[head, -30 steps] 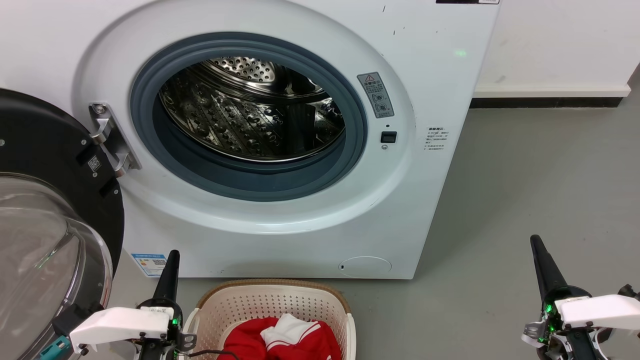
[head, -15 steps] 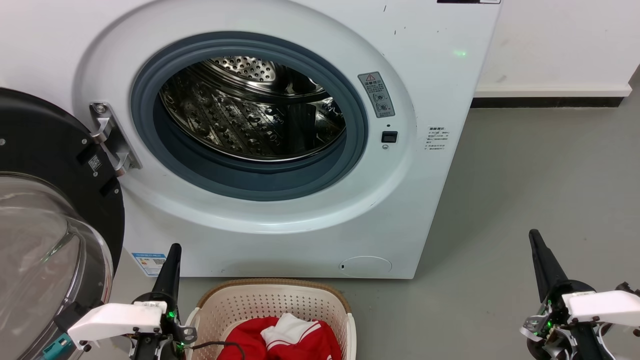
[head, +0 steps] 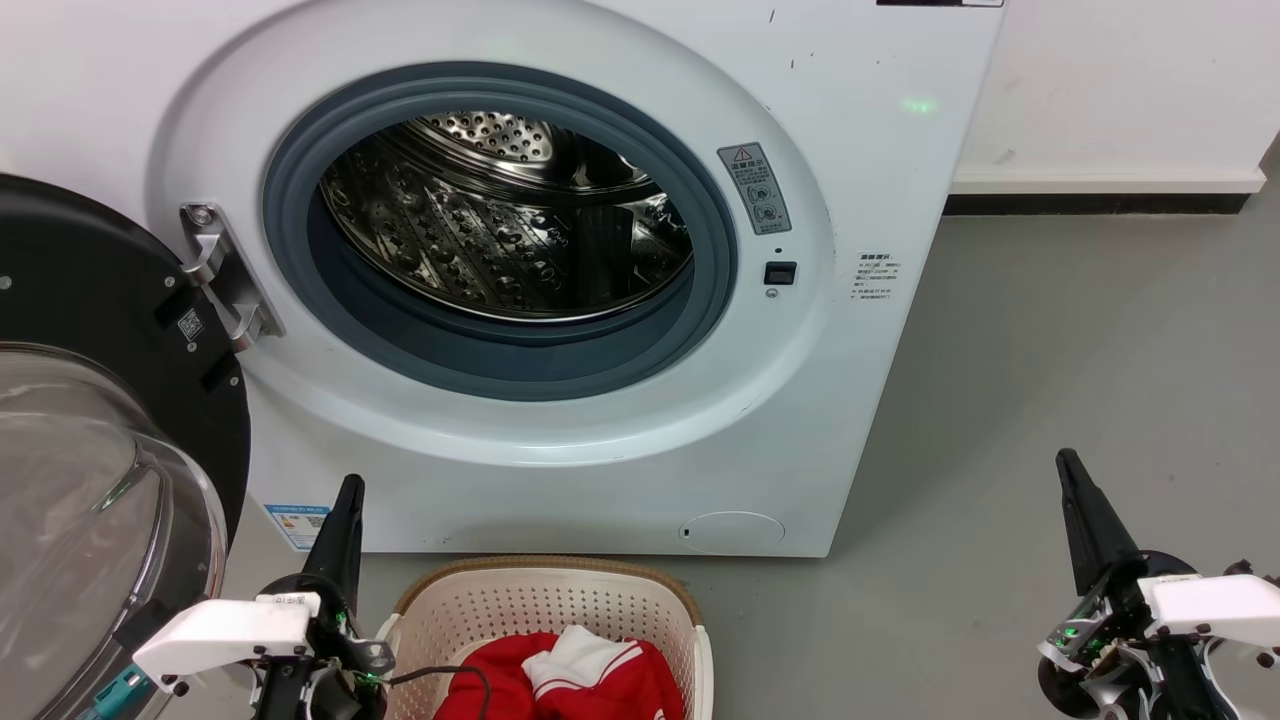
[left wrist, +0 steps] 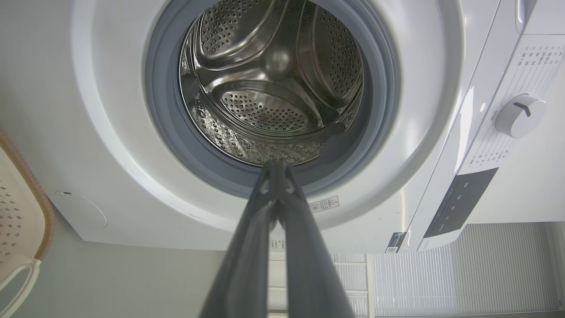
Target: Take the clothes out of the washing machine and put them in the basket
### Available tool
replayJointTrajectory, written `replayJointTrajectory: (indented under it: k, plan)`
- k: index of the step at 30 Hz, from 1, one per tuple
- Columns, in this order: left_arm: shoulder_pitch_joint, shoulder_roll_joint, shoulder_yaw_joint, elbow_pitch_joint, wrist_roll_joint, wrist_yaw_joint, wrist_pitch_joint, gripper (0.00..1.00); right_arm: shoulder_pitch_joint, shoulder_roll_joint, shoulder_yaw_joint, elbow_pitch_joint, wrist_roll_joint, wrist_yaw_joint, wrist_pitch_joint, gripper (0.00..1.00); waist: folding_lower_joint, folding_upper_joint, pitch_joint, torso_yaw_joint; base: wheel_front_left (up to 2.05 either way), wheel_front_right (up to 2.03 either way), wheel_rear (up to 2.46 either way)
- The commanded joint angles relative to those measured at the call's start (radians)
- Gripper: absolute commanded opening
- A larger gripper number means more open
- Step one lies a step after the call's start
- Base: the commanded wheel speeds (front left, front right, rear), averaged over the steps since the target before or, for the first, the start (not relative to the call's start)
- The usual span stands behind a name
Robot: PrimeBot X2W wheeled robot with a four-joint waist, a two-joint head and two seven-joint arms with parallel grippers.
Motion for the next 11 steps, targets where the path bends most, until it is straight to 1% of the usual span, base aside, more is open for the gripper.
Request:
replayJointTrajectory:
  k: [1, 4, 11]
  plan:
    - [-0.011, 0.000, 0.005, 0.002, -0.023, -0.004, 0.008, 0.00, -0.012, -0.004, -0.002, 0.005, 0.024, 0.000, 0.006, 0.00, 0.0000, 0.0000, 0.000, 0.000, 0.00, 0.00, 0.00]
    - [-0.015, 0.000, 0.005, 0.003, -0.044, -0.005, 0.015, 0.00, -0.015, -0.004, -0.003, 0.007, 0.047, 0.000, 0.011, 0.00, 0.0000, 0.0000, 0.000, 0.001, 0.00, 0.00, 0.00]
    - [-0.014, 0.000, 0.005, 0.003, -0.039, -0.005, 0.014, 0.00, -0.015, -0.004, -0.002, 0.007, 0.041, 0.000, 0.009, 0.00, 0.0000, 0.0000, 0.000, 0.001, 0.00, 0.00, 0.00]
